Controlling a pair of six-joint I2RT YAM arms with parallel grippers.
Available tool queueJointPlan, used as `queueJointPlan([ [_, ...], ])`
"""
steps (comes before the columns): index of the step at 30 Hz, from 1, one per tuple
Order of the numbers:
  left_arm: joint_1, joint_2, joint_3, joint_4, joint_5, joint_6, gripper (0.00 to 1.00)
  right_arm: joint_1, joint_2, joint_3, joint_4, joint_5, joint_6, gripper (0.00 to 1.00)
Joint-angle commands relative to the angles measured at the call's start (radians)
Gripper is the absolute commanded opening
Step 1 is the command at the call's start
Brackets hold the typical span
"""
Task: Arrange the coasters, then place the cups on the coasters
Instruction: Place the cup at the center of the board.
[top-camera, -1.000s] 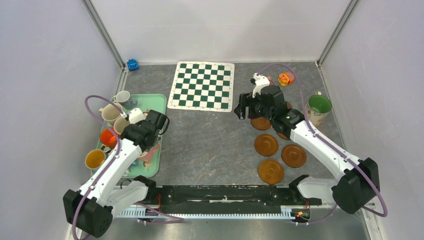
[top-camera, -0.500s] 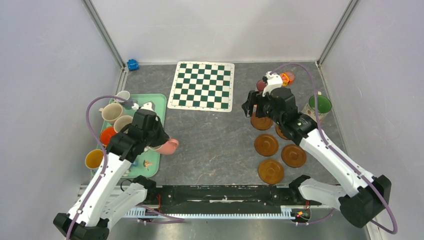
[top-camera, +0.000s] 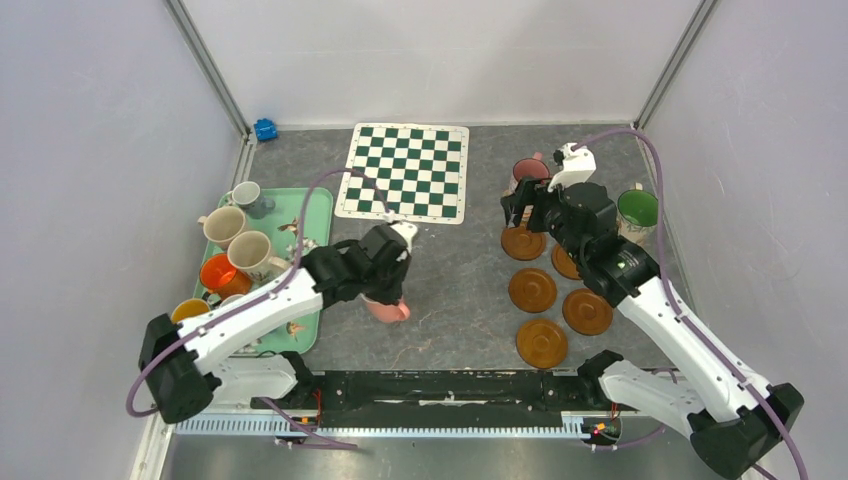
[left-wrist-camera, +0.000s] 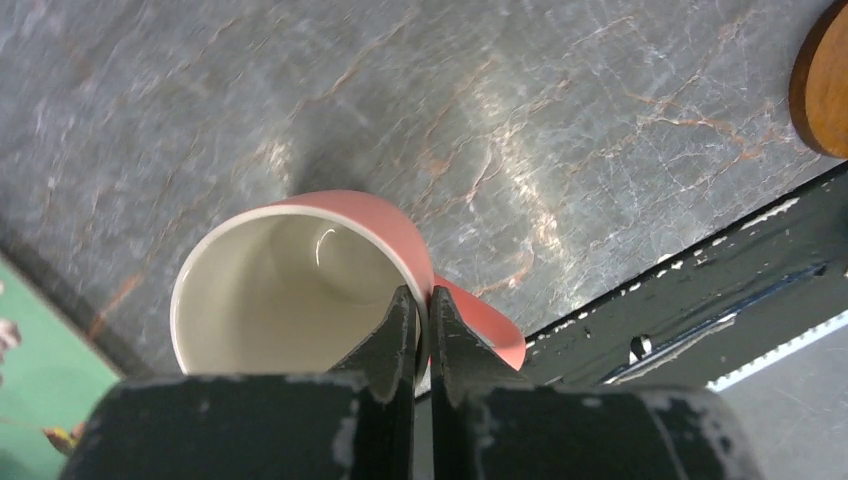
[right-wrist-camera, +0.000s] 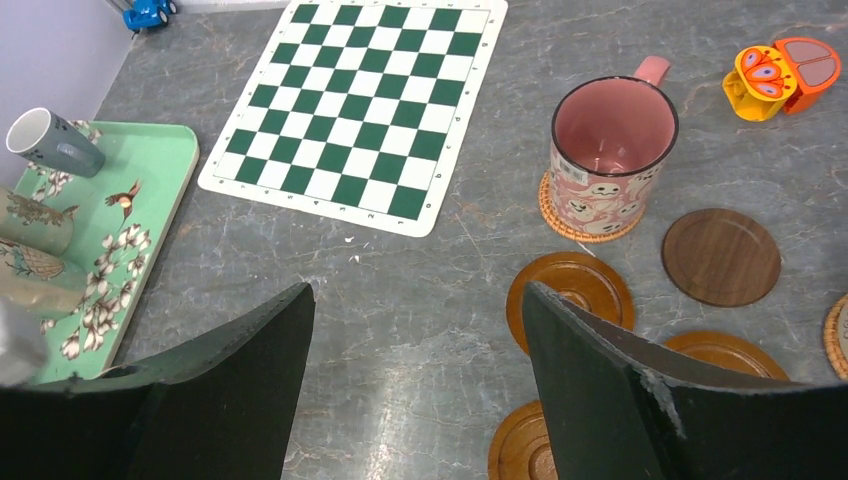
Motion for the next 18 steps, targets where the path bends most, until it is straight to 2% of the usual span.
queueJointPlan([
  [1,-0.077,0.086,0.095,0.165,-0.050,0.162,0.08,-0.002,-0.057,-0.020,0.025,0.051,-0.004,0.79],
  [6,-0.159,0.196,0.125,0.199,-0.099,0.207,0.09,-0.002,-0.098,-0.029,0.016,0.082,-0.025,0.79],
  [11,-0.184,0.235,0.091,0.261,-0.121,0.191,0.10,-0.002,-0.115,-0.031,0.000,0.101,-0.036,0.80],
  [16,-0.189,0.229,0.068,0.278,-0.118,0.173,0.30,-0.002,-0.112,-0.023,-0.001,0.090,-0.036,0.80],
  [17,-0.189,0.224,0.065,0.278,-0.118,0.171,0.39,-0.002,-0.110,-0.022,-0.001,0.084,-0.036,0.81],
  [18,-0.188,0.219,0.061,0.276,-0.120,0.172,0.43,0.000,-0.106,-0.020,-0.001,0.076,-0.034,0.81],
])
